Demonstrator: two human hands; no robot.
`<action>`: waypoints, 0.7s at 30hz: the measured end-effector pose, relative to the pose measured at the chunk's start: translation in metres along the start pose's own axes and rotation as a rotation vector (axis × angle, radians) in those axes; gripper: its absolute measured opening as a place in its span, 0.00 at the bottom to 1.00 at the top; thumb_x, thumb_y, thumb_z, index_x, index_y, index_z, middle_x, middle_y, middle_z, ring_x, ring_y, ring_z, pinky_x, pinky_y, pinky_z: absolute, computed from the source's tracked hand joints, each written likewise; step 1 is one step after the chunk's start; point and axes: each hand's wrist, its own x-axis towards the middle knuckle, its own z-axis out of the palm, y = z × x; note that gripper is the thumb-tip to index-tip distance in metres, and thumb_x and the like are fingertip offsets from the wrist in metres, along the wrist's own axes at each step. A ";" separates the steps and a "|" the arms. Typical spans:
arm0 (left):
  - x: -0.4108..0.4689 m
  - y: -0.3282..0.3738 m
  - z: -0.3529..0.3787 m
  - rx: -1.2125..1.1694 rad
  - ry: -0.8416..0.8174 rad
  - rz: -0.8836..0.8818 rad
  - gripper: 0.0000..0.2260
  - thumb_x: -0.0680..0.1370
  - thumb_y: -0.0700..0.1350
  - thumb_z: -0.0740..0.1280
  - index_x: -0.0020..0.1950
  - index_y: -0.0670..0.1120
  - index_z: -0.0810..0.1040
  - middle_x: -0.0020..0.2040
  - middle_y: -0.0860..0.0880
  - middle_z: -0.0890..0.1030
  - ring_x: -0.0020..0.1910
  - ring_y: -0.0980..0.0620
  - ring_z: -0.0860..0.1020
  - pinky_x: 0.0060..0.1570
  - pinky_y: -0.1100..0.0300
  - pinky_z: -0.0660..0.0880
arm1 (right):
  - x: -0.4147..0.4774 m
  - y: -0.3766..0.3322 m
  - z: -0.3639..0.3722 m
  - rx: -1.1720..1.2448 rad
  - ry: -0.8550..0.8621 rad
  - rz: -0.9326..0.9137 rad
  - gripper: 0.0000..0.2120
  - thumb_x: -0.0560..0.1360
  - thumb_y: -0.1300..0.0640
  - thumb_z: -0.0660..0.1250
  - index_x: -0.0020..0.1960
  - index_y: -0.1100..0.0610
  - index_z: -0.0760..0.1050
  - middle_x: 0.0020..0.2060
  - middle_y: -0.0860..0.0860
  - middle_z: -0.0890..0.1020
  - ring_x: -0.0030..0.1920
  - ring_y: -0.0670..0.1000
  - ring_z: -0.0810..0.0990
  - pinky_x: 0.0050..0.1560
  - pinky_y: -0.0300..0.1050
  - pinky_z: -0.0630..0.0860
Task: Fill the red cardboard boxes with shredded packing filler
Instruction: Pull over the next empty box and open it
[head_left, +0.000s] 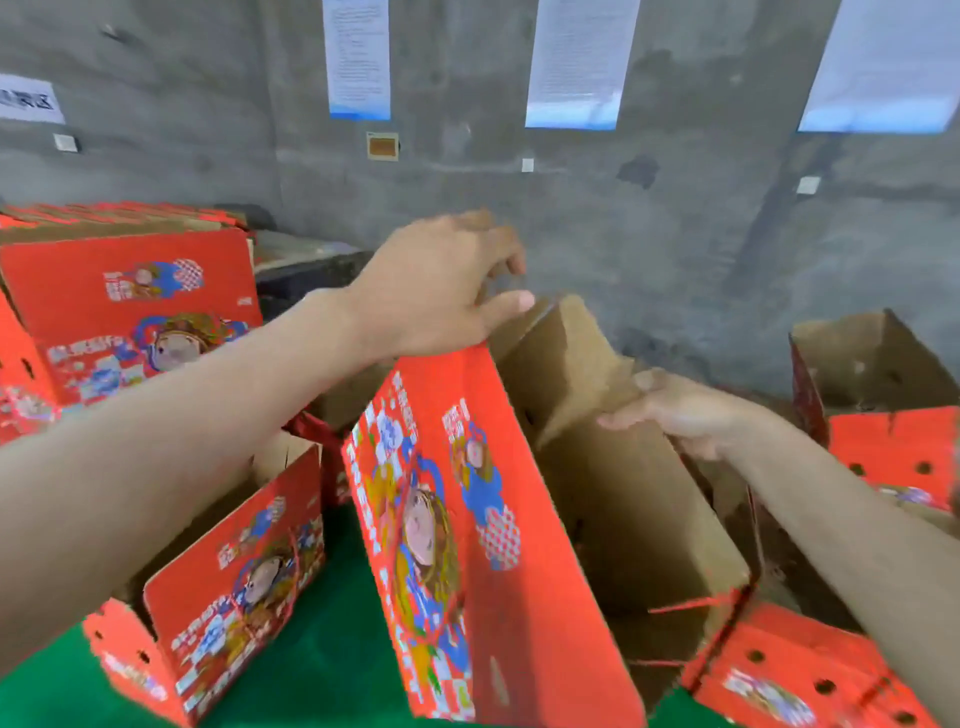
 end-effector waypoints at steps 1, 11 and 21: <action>-0.004 0.016 0.014 -0.017 -0.035 0.086 0.19 0.74 0.55 0.65 0.58 0.45 0.76 0.54 0.44 0.76 0.57 0.42 0.74 0.56 0.48 0.71 | -0.007 0.014 -0.009 -0.088 -0.015 -0.002 0.05 0.72 0.64 0.69 0.48 0.61 0.76 0.43 0.55 0.82 0.40 0.50 0.82 0.41 0.40 0.77; -0.070 0.177 0.153 -0.304 -0.452 0.077 0.28 0.74 0.55 0.68 0.71 0.48 0.65 0.68 0.50 0.68 0.68 0.50 0.66 0.68 0.57 0.62 | -0.061 0.166 -0.047 -0.919 -0.289 -0.052 0.12 0.75 0.51 0.66 0.49 0.61 0.78 0.39 0.51 0.79 0.42 0.50 0.77 0.41 0.39 0.74; -0.095 0.286 0.263 -0.224 -0.891 -0.007 0.29 0.76 0.55 0.64 0.73 0.47 0.60 0.71 0.46 0.67 0.69 0.46 0.67 0.66 0.50 0.66 | -0.139 0.304 -0.095 -0.952 -0.164 0.033 0.16 0.72 0.54 0.67 0.58 0.58 0.76 0.57 0.54 0.79 0.58 0.54 0.75 0.52 0.42 0.66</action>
